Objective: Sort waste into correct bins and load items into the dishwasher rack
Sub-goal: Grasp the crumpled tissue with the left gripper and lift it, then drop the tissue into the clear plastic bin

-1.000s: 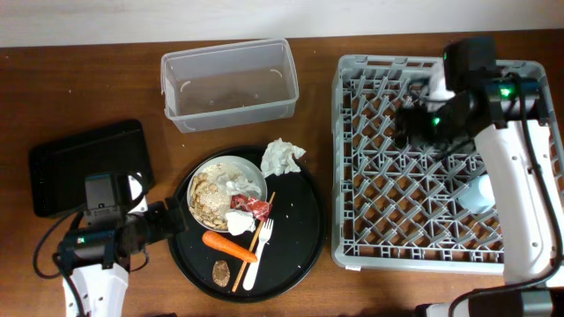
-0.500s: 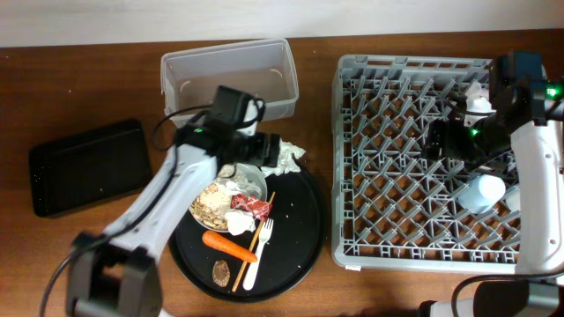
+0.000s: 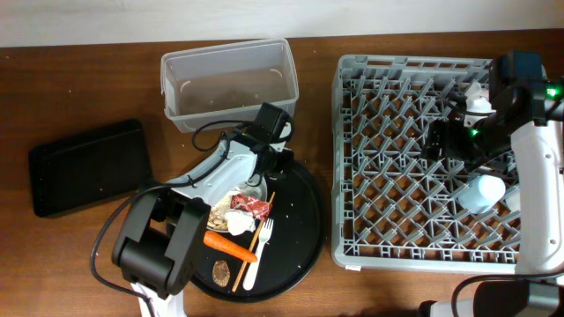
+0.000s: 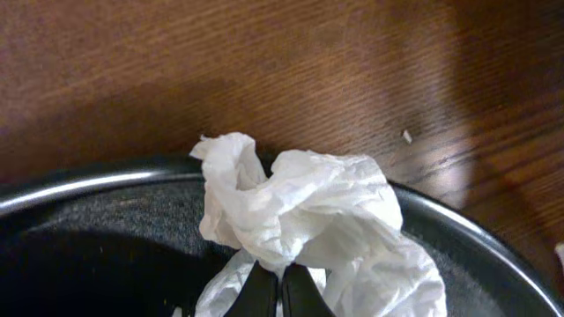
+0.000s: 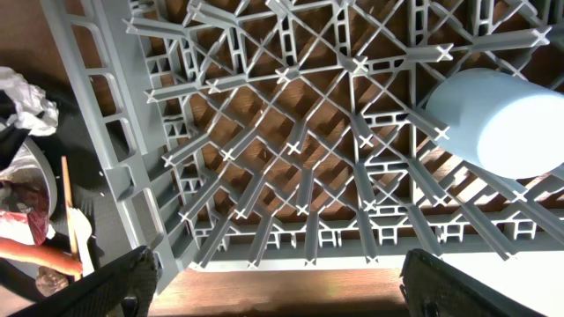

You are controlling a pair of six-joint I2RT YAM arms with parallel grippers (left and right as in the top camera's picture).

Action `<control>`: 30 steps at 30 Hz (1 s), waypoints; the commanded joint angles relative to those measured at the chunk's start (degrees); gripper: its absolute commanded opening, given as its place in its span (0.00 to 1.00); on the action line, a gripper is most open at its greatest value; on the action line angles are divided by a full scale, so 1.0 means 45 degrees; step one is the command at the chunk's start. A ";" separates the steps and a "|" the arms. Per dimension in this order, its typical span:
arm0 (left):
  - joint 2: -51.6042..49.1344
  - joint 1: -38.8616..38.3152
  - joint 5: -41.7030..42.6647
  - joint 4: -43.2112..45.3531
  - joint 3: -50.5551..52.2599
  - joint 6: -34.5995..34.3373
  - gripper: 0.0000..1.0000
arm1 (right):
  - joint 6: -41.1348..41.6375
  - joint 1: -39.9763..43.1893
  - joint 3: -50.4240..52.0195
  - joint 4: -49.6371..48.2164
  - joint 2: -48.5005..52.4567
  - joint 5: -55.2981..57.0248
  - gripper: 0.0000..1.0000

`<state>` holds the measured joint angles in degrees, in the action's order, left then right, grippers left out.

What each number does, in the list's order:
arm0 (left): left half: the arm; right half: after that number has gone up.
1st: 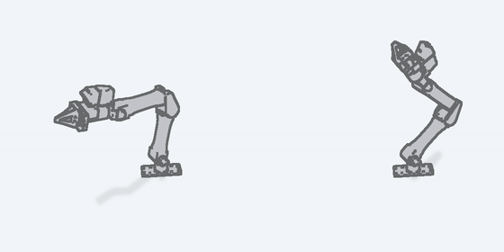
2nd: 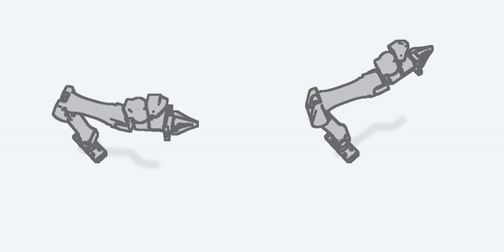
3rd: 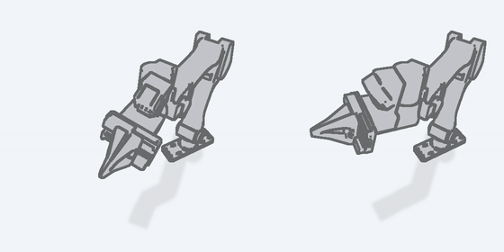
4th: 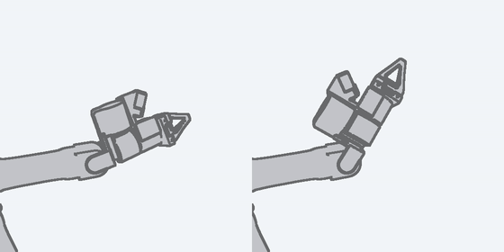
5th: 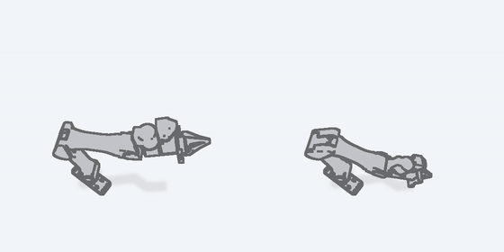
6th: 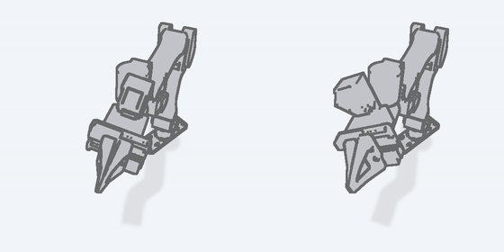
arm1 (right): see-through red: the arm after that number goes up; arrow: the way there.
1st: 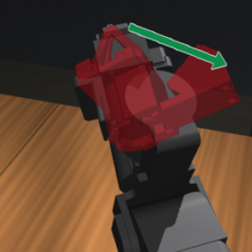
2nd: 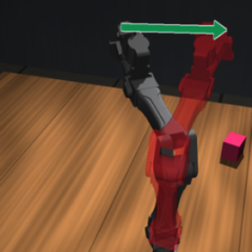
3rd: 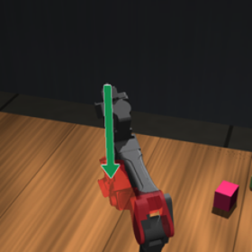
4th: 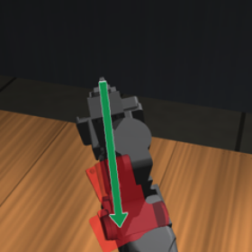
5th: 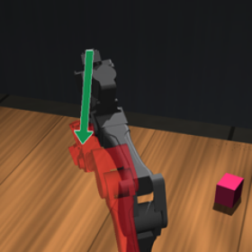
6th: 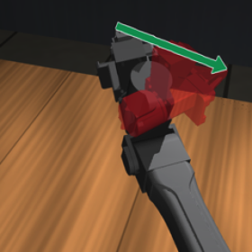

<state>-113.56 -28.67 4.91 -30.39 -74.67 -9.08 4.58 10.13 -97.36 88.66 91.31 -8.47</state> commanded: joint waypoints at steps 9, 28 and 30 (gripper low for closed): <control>0.5537 0.1171 -0.4726 0.1239 -0.0204 0.0559 0.08 | 0.0039 0.0005 -0.0005 0.0053 -0.0296 0.0034 0.92; 0.3419 0.2759 -0.2977 0.2511 -0.0204 0.0554 0.64 | 0.0039 0.0005 -0.0005 0.0010 -0.0296 0.0034 0.92; 0.4488 0.2089 -0.2885 0.0306 -0.0204 0.0549 0.68 | 0.0039 0.0005 -0.0005 0.0010 -0.0296 0.0034 0.92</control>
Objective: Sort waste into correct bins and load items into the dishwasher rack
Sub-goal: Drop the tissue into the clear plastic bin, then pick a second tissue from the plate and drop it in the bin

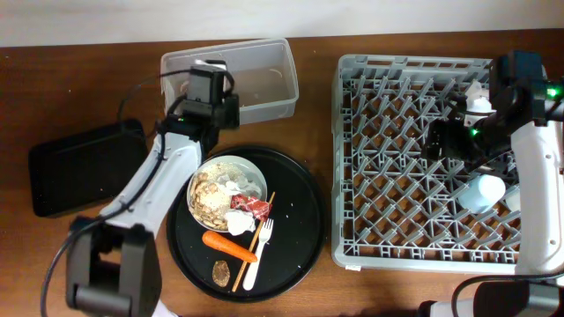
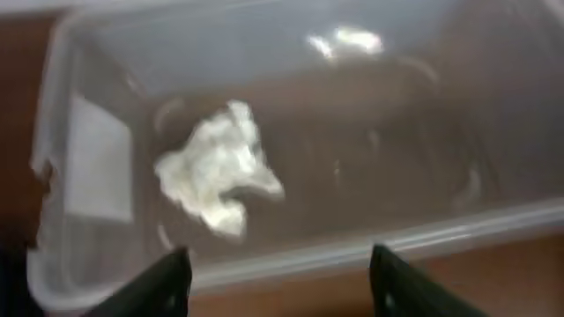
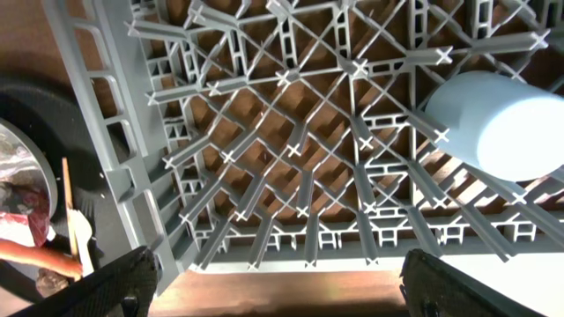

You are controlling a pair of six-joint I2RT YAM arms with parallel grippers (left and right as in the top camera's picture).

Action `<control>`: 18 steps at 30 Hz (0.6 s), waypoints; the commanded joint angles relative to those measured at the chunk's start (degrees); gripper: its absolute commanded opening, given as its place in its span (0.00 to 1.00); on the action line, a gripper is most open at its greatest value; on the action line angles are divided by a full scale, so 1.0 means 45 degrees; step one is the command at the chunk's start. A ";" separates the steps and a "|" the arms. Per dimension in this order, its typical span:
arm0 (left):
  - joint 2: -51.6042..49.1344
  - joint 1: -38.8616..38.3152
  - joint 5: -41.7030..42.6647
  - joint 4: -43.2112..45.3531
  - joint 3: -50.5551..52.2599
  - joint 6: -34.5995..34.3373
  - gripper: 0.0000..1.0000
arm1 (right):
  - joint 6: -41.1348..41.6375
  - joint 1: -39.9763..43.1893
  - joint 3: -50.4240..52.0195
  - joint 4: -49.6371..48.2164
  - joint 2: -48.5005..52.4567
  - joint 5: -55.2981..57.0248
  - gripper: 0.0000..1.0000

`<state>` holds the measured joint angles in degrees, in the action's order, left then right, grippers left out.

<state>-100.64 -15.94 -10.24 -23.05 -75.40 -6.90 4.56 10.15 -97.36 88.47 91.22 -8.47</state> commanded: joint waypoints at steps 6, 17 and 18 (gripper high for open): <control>0.1972 -0.2268 0.2579 -0.8247 0.0559 -0.2268 0.84 | 0.0044 0.0000 -0.0005 0.0053 -0.0272 0.0034 0.92; 0.1938 -0.2268 0.1015 -0.3891 0.3857 -0.2273 0.96 | 0.0044 0.0000 -0.0005 0.0073 -0.0272 0.0029 0.92; 0.1923 -0.2268 0.1015 -0.3706 0.3866 -0.2273 0.95 | 0.0044 0.0000 -0.0005 0.0078 -0.0272 0.0029 0.92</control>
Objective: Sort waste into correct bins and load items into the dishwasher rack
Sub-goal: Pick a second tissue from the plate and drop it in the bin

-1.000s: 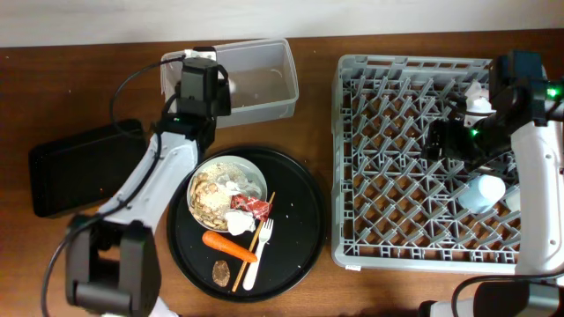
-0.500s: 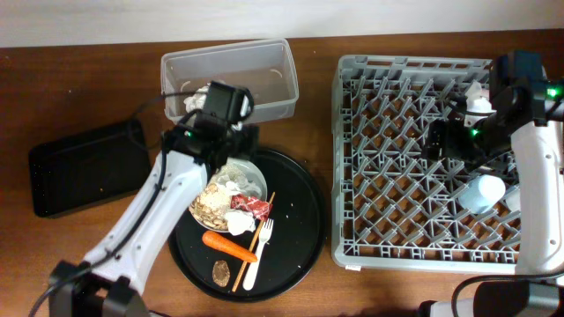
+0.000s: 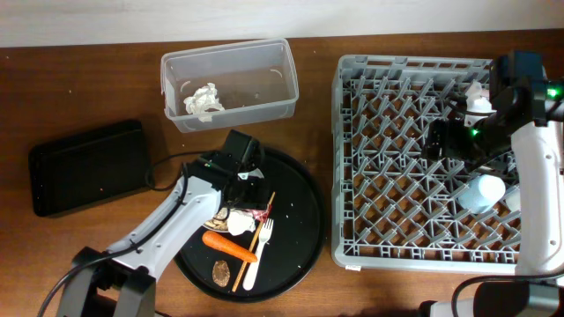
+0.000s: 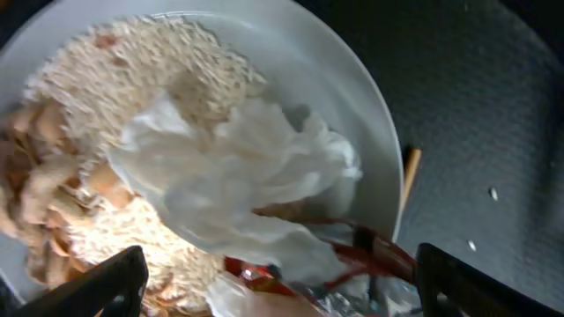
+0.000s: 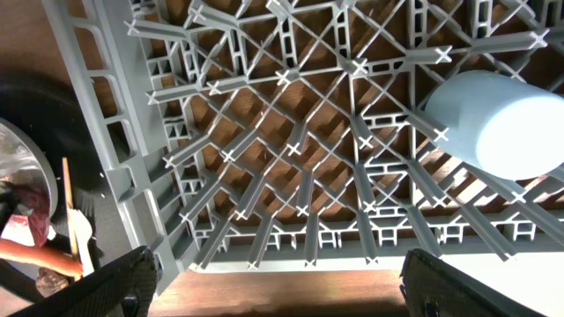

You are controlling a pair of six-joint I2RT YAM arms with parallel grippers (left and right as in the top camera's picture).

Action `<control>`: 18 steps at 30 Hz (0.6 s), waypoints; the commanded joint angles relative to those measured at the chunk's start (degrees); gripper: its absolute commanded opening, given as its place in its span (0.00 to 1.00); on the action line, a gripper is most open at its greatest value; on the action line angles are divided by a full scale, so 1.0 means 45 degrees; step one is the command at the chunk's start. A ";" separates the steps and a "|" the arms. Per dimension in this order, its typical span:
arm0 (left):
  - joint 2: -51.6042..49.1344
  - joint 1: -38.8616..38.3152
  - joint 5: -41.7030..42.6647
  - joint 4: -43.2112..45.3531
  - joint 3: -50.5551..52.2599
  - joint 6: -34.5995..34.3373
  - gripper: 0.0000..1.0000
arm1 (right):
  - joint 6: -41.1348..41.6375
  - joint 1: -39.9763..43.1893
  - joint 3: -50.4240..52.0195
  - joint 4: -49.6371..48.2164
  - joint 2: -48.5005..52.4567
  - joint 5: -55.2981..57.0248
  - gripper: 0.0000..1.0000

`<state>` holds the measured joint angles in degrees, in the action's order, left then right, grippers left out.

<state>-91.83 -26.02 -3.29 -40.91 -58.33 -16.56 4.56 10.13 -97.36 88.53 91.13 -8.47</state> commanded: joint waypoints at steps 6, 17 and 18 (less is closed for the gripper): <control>-0.1137 -0.0019 -0.0476 0.0928 0.0073 -0.0126 0.50 | 0.0044 0.0005 -0.0005 0.0092 -0.0253 0.0029 0.92; 0.0155 -0.0019 -0.1161 0.0874 -0.1098 -0.0121 0.01 | 0.0044 0.0005 -0.0005 0.0097 -0.0253 0.0034 0.92; 0.0661 -0.0019 -0.1156 0.0797 -0.1248 -0.0121 0.00 | 0.0044 0.0005 -0.0005 0.0097 -0.0253 0.0034 0.92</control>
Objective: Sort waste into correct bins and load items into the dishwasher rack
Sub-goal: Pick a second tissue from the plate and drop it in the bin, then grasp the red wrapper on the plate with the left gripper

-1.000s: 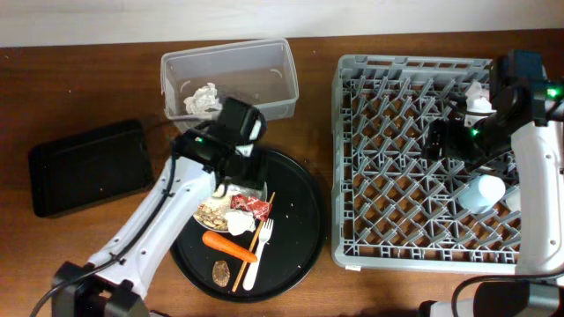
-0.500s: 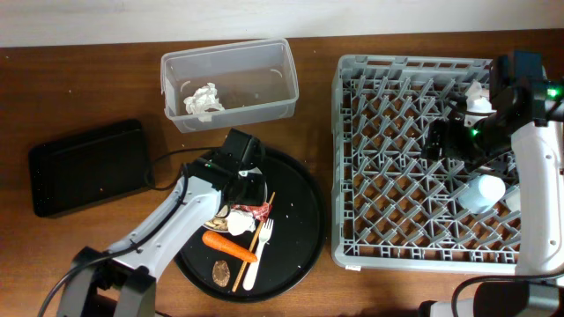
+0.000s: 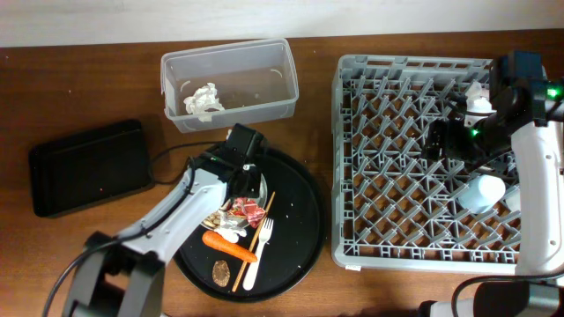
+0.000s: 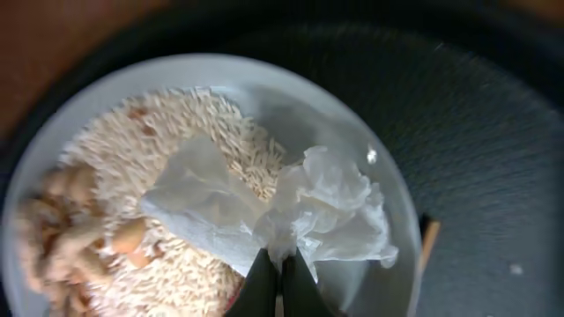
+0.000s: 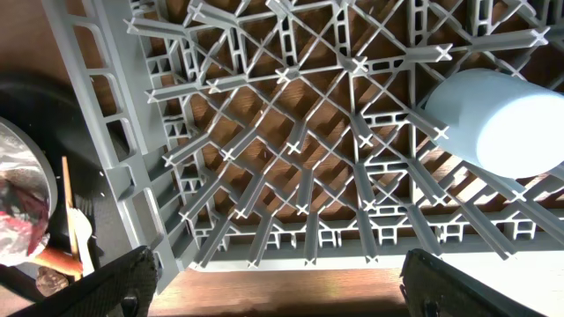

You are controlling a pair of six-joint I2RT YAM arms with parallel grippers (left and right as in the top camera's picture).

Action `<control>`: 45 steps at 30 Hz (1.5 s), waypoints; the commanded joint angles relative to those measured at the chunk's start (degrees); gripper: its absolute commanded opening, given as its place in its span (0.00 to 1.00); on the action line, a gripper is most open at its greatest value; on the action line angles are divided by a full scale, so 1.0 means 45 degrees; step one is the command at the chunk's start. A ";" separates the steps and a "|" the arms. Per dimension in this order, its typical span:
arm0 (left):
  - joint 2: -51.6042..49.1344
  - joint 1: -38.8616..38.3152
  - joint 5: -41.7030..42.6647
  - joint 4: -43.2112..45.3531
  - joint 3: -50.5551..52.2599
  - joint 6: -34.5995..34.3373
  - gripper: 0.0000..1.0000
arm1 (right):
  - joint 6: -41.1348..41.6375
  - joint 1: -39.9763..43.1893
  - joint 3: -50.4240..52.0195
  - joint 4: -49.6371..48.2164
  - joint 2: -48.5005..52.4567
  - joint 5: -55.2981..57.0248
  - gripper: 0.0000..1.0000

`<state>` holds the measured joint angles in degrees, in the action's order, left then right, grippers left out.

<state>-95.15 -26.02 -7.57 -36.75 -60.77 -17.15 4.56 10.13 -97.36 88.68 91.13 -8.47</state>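
In the left wrist view my left gripper (image 4: pixel 278 264) is shut on a crumpled white tissue (image 4: pixel 326 211), which lies over the rice in the white bowl (image 4: pixel 388 176). From overhead that gripper (image 3: pixel 245 183) is over the bowl on the round black tray (image 3: pixel 295 233). The clear bin (image 3: pixel 264 97) holds another crumpled tissue (image 3: pixel 202 97). My right gripper (image 5: pixel 291 277) hangs open above the grey dishwasher rack (image 5: pixel 291 176), nothing between its fingers. A white cup (image 5: pixel 498 123) lies in the rack.
A red wrapper (image 3: pixel 248 209), a carrot (image 3: pixel 231 246), a white fork (image 3: pixel 261 251) and a wooden chopstick (image 3: pixel 263 220) lie on the tray. A black bin (image 3: pixel 88 167) sits at the left. The rack (image 3: pixel 397 176) fills the table's right side.
My left gripper was open over the tissue in the bowl and is now shut on it. The right arm has not moved.
My left gripper was shut on a tissue at the tray's rim. Then it was open above the clear bin with that tissue lying inside. Then it stood open over a second tissue in the bowl, and it now grips that one.
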 commanded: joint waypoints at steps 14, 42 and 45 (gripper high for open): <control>0.1161 0.1885 -0.1515 0.6091 -0.0884 0.0651 0.01 | 0.0044 0.0005 -0.0005 0.0039 -0.0257 0.0029 0.92; 0.1481 0.1787 0.1107 0.2535 -0.0986 0.2341 0.99 | 0.0039 0.0005 -0.0005 0.0058 -0.0253 0.0029 0.92; 0.1933 0.0753 0.3104 -0.0534 -0.0986 0.2293 1.00 | 0.0044 0.0005 -0.0005 0.0058 -0.0253 0.0029 0.92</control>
<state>-88.09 -19.42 -3.33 -32.62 -65.34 -7.27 4.58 10.13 -97.32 88.71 91.11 -8.45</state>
